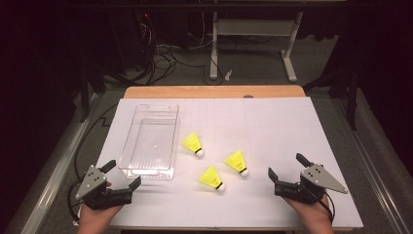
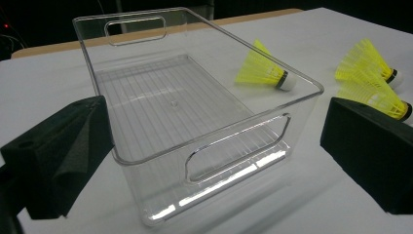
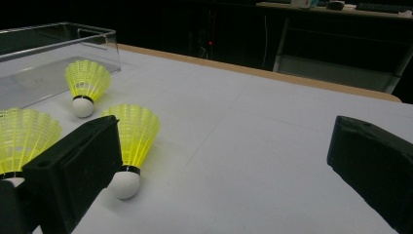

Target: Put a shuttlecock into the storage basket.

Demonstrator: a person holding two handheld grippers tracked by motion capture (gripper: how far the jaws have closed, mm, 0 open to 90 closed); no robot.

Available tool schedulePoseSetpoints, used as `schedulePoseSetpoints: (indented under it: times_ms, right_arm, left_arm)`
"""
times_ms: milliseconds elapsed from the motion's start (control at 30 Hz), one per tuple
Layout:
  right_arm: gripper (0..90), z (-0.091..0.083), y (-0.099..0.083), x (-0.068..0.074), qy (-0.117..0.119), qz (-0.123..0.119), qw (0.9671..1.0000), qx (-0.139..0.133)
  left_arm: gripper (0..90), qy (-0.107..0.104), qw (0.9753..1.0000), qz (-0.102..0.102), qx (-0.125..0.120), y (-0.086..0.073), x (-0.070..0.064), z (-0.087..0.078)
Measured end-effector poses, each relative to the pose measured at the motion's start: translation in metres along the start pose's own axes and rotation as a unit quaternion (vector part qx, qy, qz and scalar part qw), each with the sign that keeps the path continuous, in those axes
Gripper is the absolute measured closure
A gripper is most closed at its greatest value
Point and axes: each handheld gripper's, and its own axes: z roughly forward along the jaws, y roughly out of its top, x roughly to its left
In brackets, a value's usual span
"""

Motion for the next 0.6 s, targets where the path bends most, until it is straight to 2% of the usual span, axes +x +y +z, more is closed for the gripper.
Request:
schedulePoseSetpoints:
  times_ms: [100,333,600]
  right_arm:
    - [0.0,0.0001,0.0001,0.0001,0.0,-0.001,1.0,0.0]
    - [0.0,-0.0001,0.0001,-0.0002,0.0,-0.003,1.0,-0.001]
    - [0.0,0.0004,-0.0001,0.0003,0.0,-0.002,1.0,0.0]
  left_arm:
    - [0.3,0.002,1.0,-0.007,-0.004,0.0001,0.0017,-0.0012]
    - [0.3,0.003,1.0,0.003,0.0,0.0005,-0.0004,-0.0004]
    - [0.3,0.005,1.0,-0.003,-0.001,0.0005,0.0013,-0.0009]
